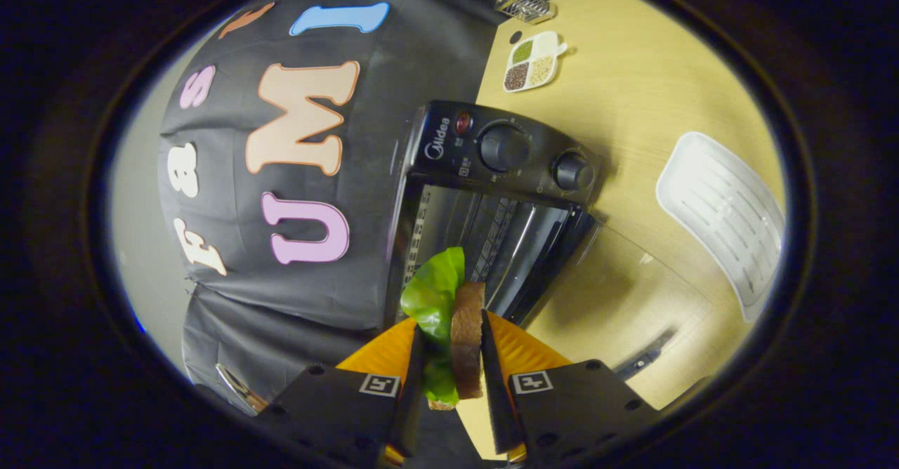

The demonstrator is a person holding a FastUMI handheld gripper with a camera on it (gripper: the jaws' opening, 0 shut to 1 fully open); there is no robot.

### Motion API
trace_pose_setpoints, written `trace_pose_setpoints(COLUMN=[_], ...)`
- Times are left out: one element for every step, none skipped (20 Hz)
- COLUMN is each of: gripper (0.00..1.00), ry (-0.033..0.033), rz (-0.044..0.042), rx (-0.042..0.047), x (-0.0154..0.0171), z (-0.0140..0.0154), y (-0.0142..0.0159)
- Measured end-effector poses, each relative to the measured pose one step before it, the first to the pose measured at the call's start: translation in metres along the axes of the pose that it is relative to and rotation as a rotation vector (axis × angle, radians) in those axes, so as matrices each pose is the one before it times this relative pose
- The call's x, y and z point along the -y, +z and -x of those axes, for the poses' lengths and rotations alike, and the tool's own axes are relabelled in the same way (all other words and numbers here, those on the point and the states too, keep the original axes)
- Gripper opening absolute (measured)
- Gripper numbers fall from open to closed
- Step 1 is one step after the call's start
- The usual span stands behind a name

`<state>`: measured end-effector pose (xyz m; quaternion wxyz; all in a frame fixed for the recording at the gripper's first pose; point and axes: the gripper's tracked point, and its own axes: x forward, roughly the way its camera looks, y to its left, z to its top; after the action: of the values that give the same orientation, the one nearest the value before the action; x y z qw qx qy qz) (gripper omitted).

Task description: Open the toaster oven, put the food inside, and close the toaster oven door.

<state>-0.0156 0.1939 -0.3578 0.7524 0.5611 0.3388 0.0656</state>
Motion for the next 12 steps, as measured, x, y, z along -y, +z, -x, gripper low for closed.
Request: trace_pose_setpoints(gripper=[0.43, 0.43, 0.43, 0.43, 0.43, 0.43, 0.43, 0.43, 0.43, 0.43, 0.43, 0.43], ry=[0.00369, 0.00838, 0.0161, 0.01567, 0.01112, 0.00456, -0.00589, -0.01255, -0.01561, -0.00614, -0.00689, -0.01697], rz=[-0.00587, -0.01595, -0.01599, -0.02073, -0.01965, -0.00673, 0.01419, 0.02878, 0.03491, 0.01723, 0.00397, 0.01126], rx=[-0.00218, 0.00543, 0.0117, 0.016, 0.01875, 0.01665, 0.01534, 0.01663, 0.00886, 0.00383, 0.01388, 0.01338], x=[0.00077, -0.00145, -0.00272, -0.00407, -0.00285, -0.0011, 0.00161, 0.00315, 0.00411, 0.00045, 0.00041, 0.00261], z=[-0.00645, -0.00555, -0.00636, -0.00559, -0.00702, -0.00648, -0.00717, -0.00582, -0.00695, -0.00585, -0.00585, -0.00573], y=[-0.00138, 0.00099, 0.00333, 0.00357, 0.00515, 0.00305, 0.00403, 0.00194, 0.00045, -0.00129, 0.0026, 0.00187])
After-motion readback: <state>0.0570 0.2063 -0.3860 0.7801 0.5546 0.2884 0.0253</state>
